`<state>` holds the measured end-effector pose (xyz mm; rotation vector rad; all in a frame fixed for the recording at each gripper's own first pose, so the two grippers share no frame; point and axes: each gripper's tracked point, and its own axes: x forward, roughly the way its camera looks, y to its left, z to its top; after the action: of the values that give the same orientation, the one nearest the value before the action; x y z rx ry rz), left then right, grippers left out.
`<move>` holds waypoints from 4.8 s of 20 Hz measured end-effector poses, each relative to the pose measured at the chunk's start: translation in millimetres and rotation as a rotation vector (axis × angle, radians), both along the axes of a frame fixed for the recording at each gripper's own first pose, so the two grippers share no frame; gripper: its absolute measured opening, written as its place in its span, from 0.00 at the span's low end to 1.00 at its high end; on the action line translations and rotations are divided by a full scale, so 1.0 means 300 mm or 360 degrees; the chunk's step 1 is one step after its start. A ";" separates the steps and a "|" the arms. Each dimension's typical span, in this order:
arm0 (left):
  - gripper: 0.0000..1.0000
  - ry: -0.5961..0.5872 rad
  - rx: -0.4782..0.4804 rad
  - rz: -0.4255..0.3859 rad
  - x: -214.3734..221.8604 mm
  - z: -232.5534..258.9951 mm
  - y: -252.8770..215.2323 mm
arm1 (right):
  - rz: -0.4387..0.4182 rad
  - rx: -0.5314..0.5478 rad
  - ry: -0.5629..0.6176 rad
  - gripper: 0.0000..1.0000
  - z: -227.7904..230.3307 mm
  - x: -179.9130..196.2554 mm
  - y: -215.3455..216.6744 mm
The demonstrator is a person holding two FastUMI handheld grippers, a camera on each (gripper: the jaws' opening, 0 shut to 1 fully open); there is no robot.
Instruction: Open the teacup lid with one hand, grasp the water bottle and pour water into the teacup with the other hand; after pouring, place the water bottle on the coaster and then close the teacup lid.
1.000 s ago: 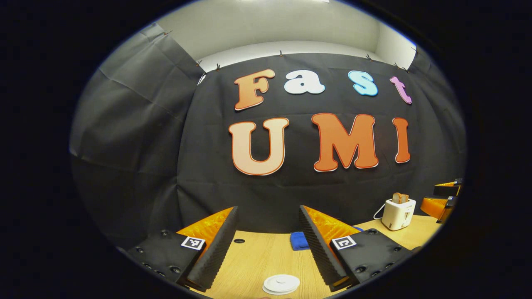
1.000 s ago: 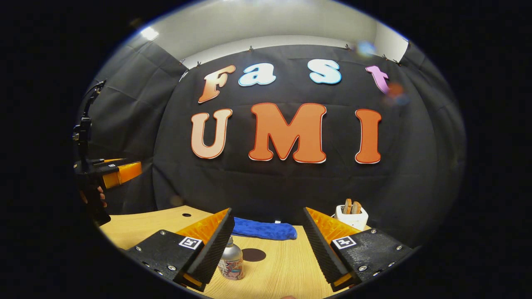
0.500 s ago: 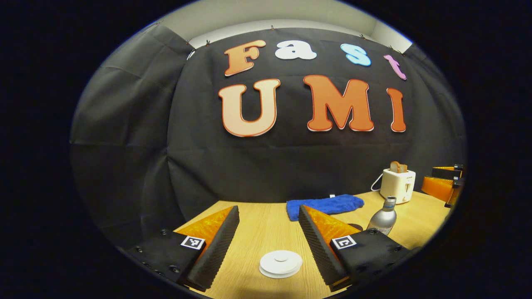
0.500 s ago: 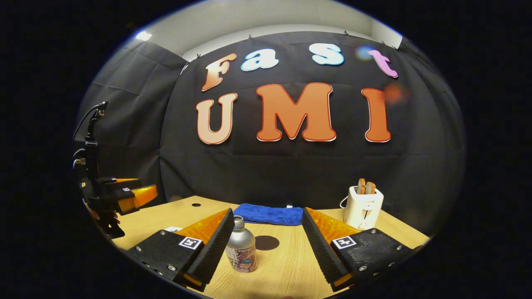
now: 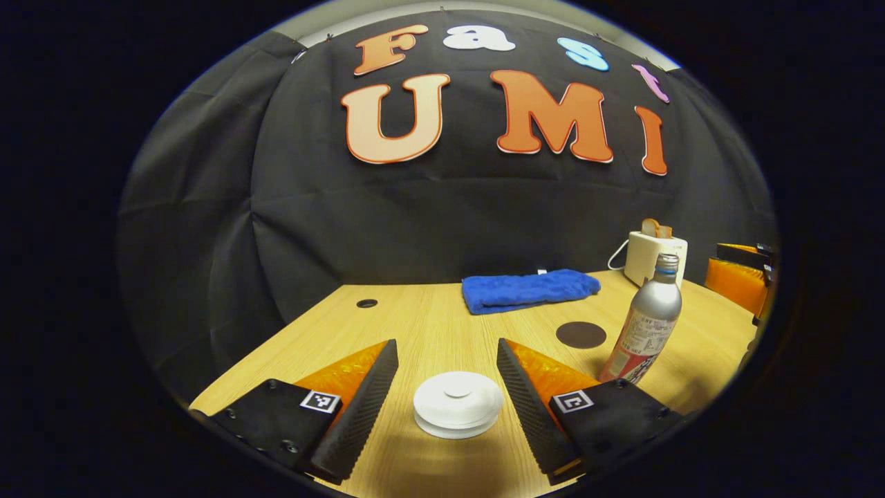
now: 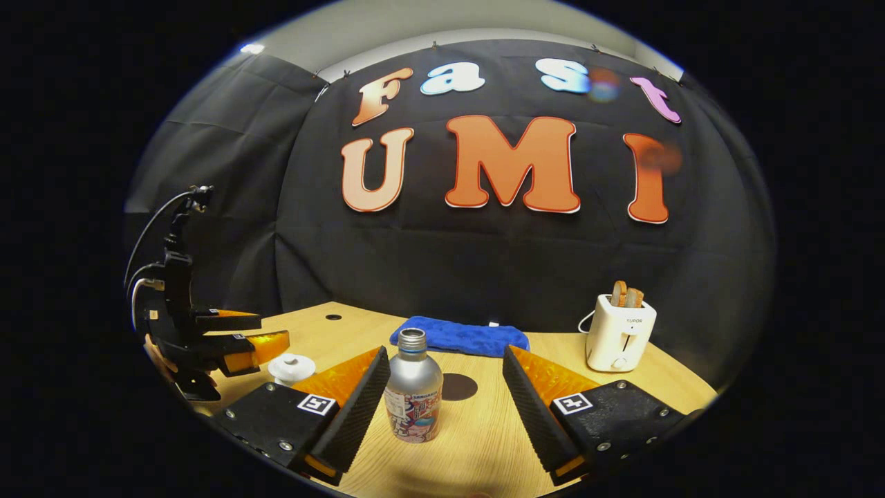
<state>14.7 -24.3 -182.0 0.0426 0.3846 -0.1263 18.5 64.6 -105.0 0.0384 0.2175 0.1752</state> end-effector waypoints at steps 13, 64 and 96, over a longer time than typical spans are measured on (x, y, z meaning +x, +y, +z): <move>0.71 0.0157 0.0166 -0.0039 0.061 -0.175 -0.036 | 0.0045 -0.0057 0.0131 0.98 -0.125 0.009 0.014; 0.31 -0.0034 0.0119 0.0355 -0.057 -0.008 0.387 | 0.0258 -0.0730 0.0465 0.79 -0.332 0.137 0.123; 0.34 0.0019 0.0081 0.0529 -0.168 -0.041 0.683 | 0.0508 -0.2220 -0.0330 0.78 -0.133 0.355 0.406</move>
<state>-35.7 180.6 -194.2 0.0275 0.4017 0.2119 124.9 186.4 -144.8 -1.4010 0.1005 0.3115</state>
